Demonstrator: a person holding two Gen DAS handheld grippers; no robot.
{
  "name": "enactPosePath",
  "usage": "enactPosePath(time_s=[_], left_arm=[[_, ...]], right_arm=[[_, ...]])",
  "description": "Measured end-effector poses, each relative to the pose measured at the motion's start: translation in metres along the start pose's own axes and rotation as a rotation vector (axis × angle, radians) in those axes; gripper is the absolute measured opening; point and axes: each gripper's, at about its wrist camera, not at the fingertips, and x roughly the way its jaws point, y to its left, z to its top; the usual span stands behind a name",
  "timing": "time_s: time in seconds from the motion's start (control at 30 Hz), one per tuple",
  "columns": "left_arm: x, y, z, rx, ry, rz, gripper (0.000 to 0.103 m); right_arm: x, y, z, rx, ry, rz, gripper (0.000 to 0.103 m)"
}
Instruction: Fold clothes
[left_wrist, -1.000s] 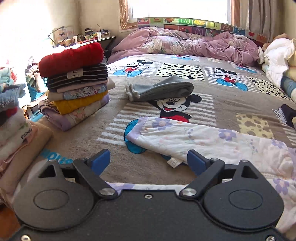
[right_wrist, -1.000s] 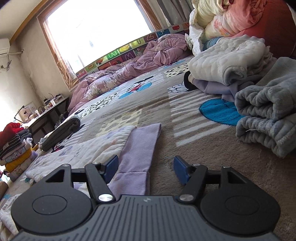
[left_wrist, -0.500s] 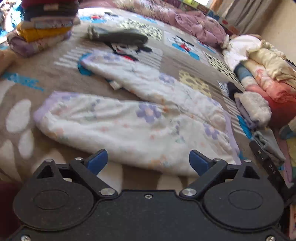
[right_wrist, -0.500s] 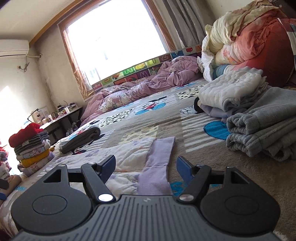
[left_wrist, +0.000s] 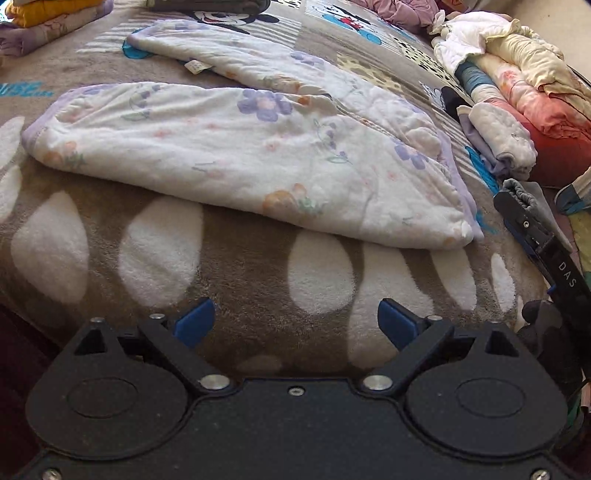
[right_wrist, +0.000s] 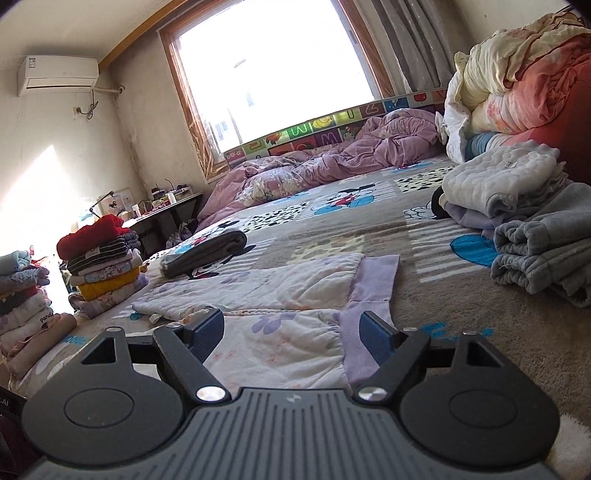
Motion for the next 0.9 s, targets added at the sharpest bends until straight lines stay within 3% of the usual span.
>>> enactPosePath(time_s=[0.53, 0.9], left_arm=[[0.0014, 0.0073, 0.0035, -0.024, -0.007, 0.014, 0.096], [-0.0055, 0.0041, 0.0040, 0.018, -0.052, 0.080, 0.096]], right_arm=[[0.0074, 0.0079, -0.0056, -0.046, 0.022, 0.020, 0.080], [0.0060, 0.0087, -0.0054, -0.052, 0.021, 0.022, 0.080]])
